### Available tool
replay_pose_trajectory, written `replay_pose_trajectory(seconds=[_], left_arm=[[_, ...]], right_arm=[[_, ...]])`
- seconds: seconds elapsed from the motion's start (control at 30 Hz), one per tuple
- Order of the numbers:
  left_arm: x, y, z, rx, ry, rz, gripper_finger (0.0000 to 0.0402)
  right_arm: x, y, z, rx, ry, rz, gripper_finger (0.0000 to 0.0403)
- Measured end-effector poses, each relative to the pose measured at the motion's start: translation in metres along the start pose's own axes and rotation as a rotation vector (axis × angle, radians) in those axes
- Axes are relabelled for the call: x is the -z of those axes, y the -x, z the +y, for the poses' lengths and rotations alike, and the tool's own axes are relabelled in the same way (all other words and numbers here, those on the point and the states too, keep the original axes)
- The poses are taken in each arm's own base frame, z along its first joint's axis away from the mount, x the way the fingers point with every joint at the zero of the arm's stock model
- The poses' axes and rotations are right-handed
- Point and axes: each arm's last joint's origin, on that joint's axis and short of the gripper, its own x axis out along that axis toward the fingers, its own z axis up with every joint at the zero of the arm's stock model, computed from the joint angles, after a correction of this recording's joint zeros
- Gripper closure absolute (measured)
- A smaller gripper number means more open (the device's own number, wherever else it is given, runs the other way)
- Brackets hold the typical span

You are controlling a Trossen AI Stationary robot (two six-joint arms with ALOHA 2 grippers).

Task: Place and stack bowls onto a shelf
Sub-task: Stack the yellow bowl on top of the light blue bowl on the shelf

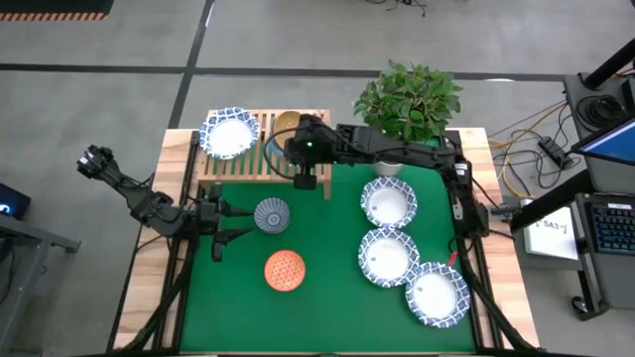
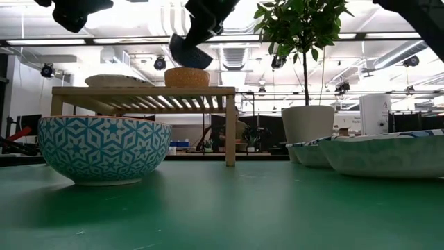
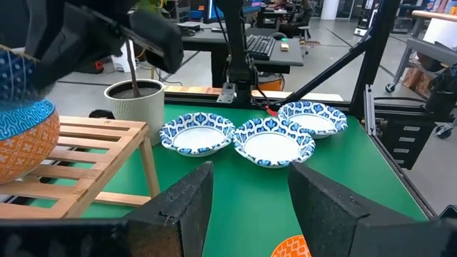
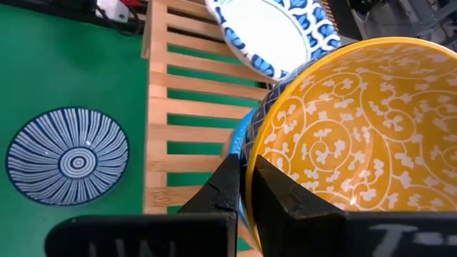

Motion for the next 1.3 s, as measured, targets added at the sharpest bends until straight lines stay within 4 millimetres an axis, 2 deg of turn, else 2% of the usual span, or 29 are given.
replay_pose_trajectory(seconds=[0.17, 0.43, 0.77, 0.97, 1.3], left_arm=[[0.000, 0.000, 0.000, 0.000, 0.000, 0.000, 0.0236], [0.000, 0.000, 0.000, 0.000, 0.000, 0.000, 0.0236], [0.000, 0.000, 0.000, 0.000, 0.000, 0.000, 0.0236], [0.000, 0.000, 0.000, 0.000, -0.001, 0.000, 0.0236], [0.000, 0.000, 0.000, 0.000, 0.000, 0.000, 0.0236]], right_arm=[[0.004, -0.011, 0.004, -0.003, 0.038, 0.023, 0.0390], [0.004, -0.013, 0.004, -0.002, 0.065, 0.027, 0.0388], [0.006, -0.014, -0.001, 0.010, 0.031, 0.028, 0.0322], [0.005, -0.014, -0.001, 0.011, 0.029, 0.027, 0.0311], [-0.012, 0.006, 0.004, 0.008, -0.058, -0.047, 0.0312]])
